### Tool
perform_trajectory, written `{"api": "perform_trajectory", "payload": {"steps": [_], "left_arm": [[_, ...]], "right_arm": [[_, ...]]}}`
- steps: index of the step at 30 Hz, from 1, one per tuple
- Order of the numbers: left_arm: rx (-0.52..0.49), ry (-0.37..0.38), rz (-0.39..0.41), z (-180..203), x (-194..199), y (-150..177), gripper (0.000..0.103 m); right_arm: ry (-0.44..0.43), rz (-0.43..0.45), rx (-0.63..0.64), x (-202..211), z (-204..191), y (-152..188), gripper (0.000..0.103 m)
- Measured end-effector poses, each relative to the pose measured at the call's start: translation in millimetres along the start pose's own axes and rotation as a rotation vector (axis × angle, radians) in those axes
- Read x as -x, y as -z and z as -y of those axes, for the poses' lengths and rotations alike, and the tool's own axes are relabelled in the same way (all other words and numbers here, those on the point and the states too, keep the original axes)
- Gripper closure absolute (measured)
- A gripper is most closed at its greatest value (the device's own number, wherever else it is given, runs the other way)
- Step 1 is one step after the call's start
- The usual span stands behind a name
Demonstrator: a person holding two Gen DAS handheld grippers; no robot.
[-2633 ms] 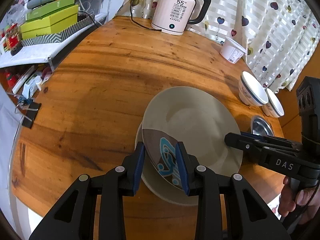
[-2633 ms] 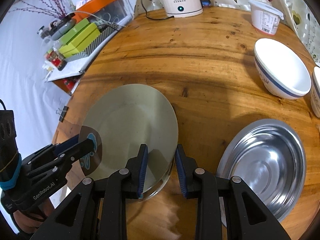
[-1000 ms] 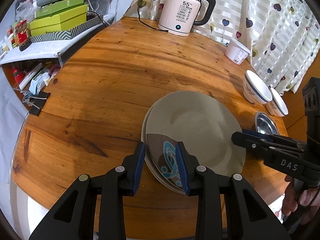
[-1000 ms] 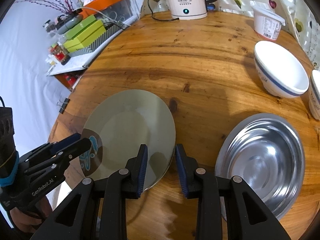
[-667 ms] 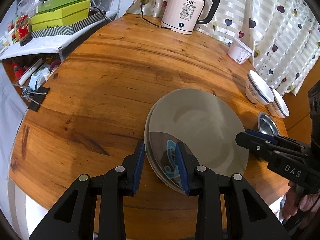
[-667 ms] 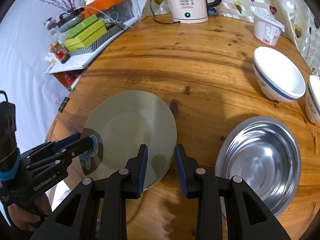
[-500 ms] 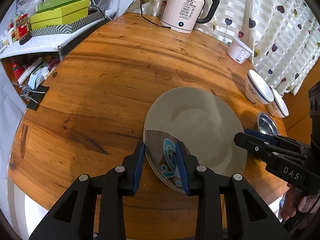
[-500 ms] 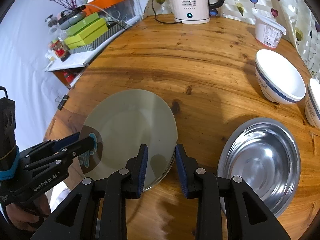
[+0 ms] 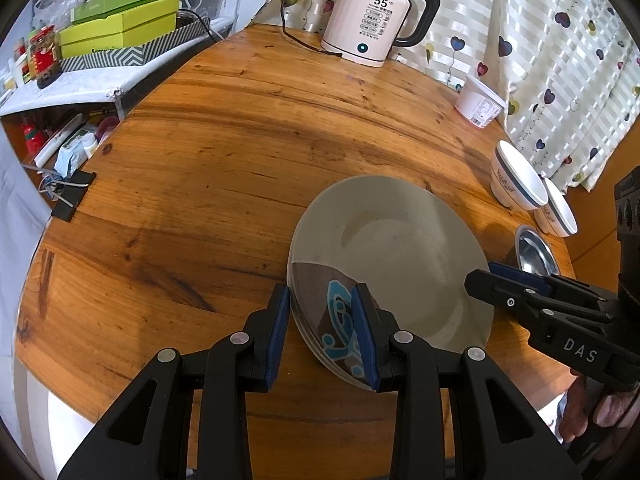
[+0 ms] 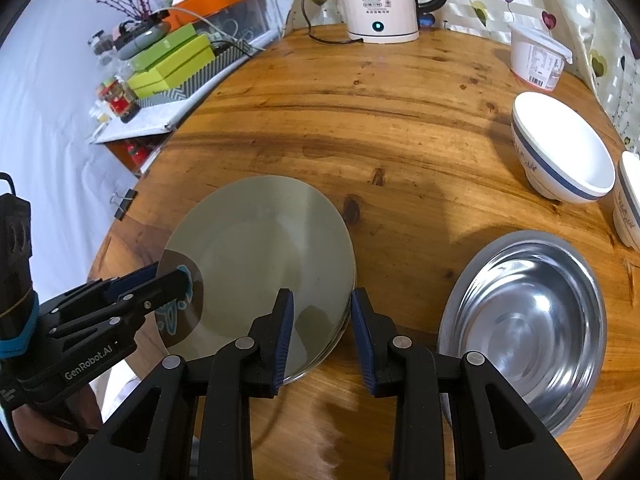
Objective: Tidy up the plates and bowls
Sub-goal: 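Hold the plate rim with the left gripper and align it on the stack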
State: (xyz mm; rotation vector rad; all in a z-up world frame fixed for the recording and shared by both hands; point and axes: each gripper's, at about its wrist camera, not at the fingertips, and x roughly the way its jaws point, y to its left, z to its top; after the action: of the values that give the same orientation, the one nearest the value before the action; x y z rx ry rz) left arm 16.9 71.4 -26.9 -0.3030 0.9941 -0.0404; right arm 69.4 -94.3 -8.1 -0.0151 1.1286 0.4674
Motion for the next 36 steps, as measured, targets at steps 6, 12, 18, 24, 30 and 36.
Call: {"api": "perform_trajectory", "payload": {"steps": [6,12,18,24,30,36], "left_arm": [[-0.010,-0.003,-0.005,4,-4,0,0.065],[-0.014,-0.011,-0.004,6,-4,0,0.065],[-0.018,-0.015,-0.004,8,-4,0,0.064],[-0.015,-0.017,-0.003,7,-3,0,0.064],[-0.007,-0.017,0.017,2,0,-3,0.064],[-0.026,-0.004,0.023,7,1,-4,0.064]], "right_arm": [[-0.009,-0.009,0.001,-3,0,1,0.071],[-0.007,-0.009,0.004,-3,-2,1,0.069],[-0.004,-0.009,0.014,-3,-3,2,0.068],[-0.012,-0.003,0.013,-1,-4,1,0.068],[-0.009,0.019,0.014,5,1,-2,0.068],[-0.008,0.035,0.016,8,3,-3,0.069]]}}
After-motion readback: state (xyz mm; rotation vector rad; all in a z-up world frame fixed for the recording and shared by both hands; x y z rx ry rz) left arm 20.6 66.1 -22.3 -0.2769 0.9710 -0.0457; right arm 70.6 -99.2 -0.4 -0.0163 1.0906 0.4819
